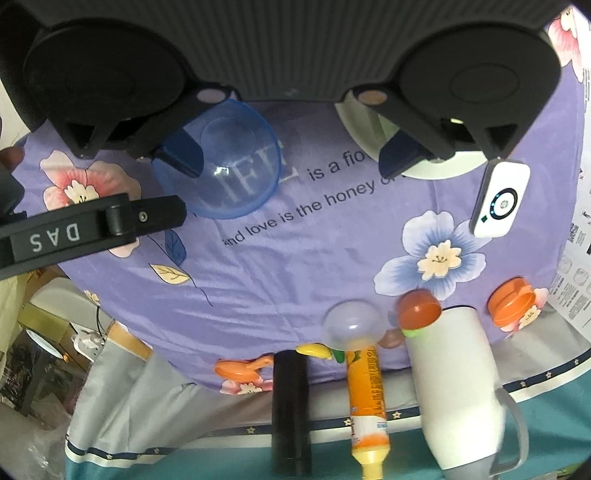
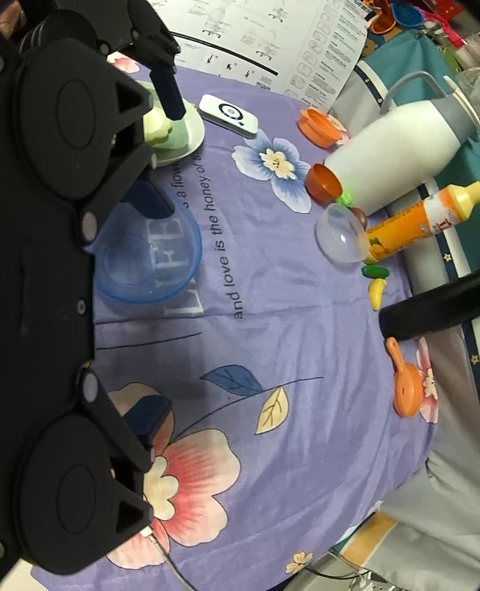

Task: Organize plates and bowls
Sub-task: 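Lower the blue bowl onto the table and open both tools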

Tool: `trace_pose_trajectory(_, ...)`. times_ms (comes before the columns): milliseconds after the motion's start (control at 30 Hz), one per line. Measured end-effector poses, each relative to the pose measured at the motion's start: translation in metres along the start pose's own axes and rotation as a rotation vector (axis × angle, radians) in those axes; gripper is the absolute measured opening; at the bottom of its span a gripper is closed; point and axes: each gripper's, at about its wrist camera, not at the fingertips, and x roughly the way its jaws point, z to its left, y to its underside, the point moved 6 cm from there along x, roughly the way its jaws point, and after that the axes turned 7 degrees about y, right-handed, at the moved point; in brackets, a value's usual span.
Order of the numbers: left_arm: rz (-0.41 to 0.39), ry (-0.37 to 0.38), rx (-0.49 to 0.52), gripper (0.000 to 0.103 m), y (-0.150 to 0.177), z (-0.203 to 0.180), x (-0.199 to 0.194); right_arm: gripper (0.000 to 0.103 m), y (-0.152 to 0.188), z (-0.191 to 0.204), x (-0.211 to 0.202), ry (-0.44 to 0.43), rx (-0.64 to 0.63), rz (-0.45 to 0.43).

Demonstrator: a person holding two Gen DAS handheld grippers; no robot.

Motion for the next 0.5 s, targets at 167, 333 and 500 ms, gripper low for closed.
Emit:
trace_pose_trajectory(167, -0.014, -0.002, -0.018, 0.103, -0.005, 0.006, -0.004, 0.103, -0.005, 0.007, -0.002, -0.004, -0.018, -0.015)
trace_pose_trajectory(333, -0.026, -0.011, -0.026, 0.103, -0.013, 0.012, -0.005, 0.103, -0.011, 0.013, -0.002, -0.007, -0.024, -0.022)
trace_pose_trajectory(500, -0.039, -0.027, -0.043, 0.103, -0.027, 0.024, -0.003, 0.103, -0.023, 0.020, 0.000, -0.005, -0.034, -0.032)
